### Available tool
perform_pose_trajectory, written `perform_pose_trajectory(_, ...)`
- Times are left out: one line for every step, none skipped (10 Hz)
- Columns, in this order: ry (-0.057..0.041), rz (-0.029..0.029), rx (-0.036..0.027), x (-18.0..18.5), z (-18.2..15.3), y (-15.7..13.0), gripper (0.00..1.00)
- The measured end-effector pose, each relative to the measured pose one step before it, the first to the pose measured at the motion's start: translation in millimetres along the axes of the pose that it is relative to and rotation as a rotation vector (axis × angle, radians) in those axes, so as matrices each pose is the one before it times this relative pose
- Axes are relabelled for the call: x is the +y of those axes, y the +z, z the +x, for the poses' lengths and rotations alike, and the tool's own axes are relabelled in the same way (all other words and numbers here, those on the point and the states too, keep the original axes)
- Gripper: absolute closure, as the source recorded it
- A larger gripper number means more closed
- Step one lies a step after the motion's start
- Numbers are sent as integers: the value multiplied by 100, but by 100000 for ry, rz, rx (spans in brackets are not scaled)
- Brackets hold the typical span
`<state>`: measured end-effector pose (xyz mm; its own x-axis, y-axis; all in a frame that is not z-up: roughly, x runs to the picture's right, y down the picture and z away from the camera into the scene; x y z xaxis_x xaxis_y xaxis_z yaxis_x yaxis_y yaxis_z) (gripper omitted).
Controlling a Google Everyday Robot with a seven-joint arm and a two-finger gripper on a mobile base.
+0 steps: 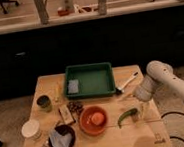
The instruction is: Place pepper in table surface
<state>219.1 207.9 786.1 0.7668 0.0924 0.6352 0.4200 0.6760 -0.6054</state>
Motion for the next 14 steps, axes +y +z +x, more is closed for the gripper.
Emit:
perform_pose_trajectory(-240,-507,308,-192,-115,-69,20)
perform_pose_trajectory(-168,-522,153,-207,-112,3,20)
perform_pose_trajectory(-83,-717,292,-244,-112,-92,20)
perform_pose_trajectory(150,-383,170,-97,-7,-135,20)
perform_pose_trajectory(128,-373,138,-76,-3,-100,20)
perform_pose_trajectory(3,-567,237,-183,-57,-128,20)
perform_pose_trajectory(-245,-276,52,-117,-107,58,20)
perform_pose_trajectory(66,59,0,33,30,-21,20)
perform_pose_trajectory(227,133,-3,107,86,-45,20)
perform_pose_trajectory(8,23,17,-1,4,-14,20)
perform_pose_trajectory(-161,-107,1,-80,-61,41,20)
perform_pose_trajectory(-147,-91,1,-69,-57,34,20)
perform_pose_trajectory(104,60,3,52,39,-26,20)
perform_pose_trajectory(72,43,-4,34,29,-12,20)
